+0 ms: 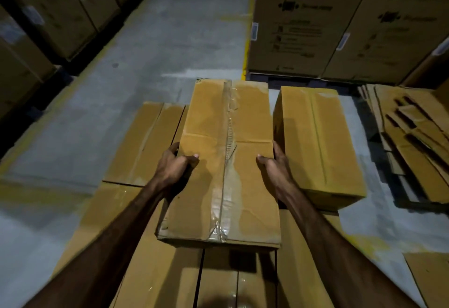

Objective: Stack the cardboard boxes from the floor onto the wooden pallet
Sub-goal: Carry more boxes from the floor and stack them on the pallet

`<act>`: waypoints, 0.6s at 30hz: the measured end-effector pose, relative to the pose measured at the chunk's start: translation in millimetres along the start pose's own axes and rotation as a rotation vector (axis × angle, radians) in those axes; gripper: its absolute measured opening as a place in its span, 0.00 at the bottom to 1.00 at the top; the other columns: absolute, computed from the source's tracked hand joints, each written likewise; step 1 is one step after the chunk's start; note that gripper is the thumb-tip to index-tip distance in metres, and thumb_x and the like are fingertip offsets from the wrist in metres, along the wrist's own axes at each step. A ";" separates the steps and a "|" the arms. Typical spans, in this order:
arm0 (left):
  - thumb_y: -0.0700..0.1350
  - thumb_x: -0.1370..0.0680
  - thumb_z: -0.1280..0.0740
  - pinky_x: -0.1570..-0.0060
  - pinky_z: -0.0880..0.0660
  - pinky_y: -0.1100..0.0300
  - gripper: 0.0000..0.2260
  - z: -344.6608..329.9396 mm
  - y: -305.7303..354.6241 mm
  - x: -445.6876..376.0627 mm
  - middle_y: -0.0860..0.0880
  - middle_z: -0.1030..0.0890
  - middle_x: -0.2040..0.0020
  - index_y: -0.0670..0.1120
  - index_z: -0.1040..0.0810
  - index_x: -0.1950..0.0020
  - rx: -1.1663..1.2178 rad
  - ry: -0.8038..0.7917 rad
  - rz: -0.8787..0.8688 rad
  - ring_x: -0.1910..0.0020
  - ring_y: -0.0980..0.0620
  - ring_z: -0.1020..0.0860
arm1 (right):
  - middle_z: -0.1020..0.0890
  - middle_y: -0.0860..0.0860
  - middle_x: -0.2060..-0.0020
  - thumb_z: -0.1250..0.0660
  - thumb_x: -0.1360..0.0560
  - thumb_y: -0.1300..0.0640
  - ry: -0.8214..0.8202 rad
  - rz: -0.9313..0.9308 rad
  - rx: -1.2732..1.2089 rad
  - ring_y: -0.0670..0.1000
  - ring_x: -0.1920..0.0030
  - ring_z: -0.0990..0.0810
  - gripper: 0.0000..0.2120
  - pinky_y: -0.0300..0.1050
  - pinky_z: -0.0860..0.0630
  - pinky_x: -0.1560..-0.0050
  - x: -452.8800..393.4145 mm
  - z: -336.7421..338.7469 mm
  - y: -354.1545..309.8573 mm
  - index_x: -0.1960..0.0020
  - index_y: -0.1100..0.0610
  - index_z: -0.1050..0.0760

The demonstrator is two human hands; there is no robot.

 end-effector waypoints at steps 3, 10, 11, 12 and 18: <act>0.45 0.23 0.24 0.39 0.21 0.49 0.16 -19.7 -12.4 -44.5 0.54 0.15 0.45 0.53 0.21 0.37 -0.026 0.013 -0.027 0.44 0.47 0.17 | 0.23 0.48 0.27 0.28 0.32 0.42 0.021 0.046 0.031 0.53 0.27 0.25 0.40 0.59 0.27 0.26 -18.9 -1.3 -17.7 0.21 0.42 0.33; 0.40 0.26 0.24 0.43 0.21 0.51 0.25 -68.9 -21.4 -105.9 0.50 0.16 0.43 0.49 0.23 0.30 -0.074 -0.037 -0.041 0.44 0.47 0.18 | 0.18 0.49 0.36 0.29 0.22 0.60 0.069 0.080 0.141 0.53 0.36 0.20 0.27 0.58 0.24 0.30 -82.7 17.3 -8.5 0.24 0.49 0.29; 0.41 0.28 0.24 0.45 0.21 0.52 0.27 -72.5 -25.2 -115.7 0.49 0.16 0.42 0.49 0.23 0.29 -0.085 -0.040 -0.042 0.43 0.46 0.18 | 0.18 0.49 0.36 0.29 0.22 0.60 0.070 0.068 0.166 0.53 0.36 0.20 0.28 0.58 0.23 0.31 -91.1 18.4 -5.0 0.23 0.49 0.29; 0.42 0.29 0.23 0.46 0.20 0.52 0.29 -75.9 -28.7 -123.8 0.48 0.16 0.41 0.48 0.24 0.28 -0.093 -0.041 -0.042 0.43 0.46 0.18 | 0.19 0.50 0.36 0.28 0.24 0.58 0.070 0.059 0.191 0.54 0.36 0.21 0.30 0.57 0.23 0.31 -99.9 18.5 -2.4 0.23 0.50 0.30; 0.32 0.25 0.26 0.42 0.18 0.47 0.21 -91.1 -46.9 -162.4 0.43 0.14 0.42 0.47 0.21 0.34 0.005 -0.047 0.017 0.44 0.43 0.16 | 0.23 0.56 0.31 0.25 0.31 0.51 0.073 0.033 0.362 0.57 0.34 0.23 0.42 0.53 0.22 0.35 -142.4 13.6 7.0 0.21 0.58 0.36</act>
Point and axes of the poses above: each hand's wrist, its own x-axis away from the middle knuckle, its own z-axis out of the back of the hand, y = z × x, the point moved 4 cm from there along -x, towards the middle knuckle
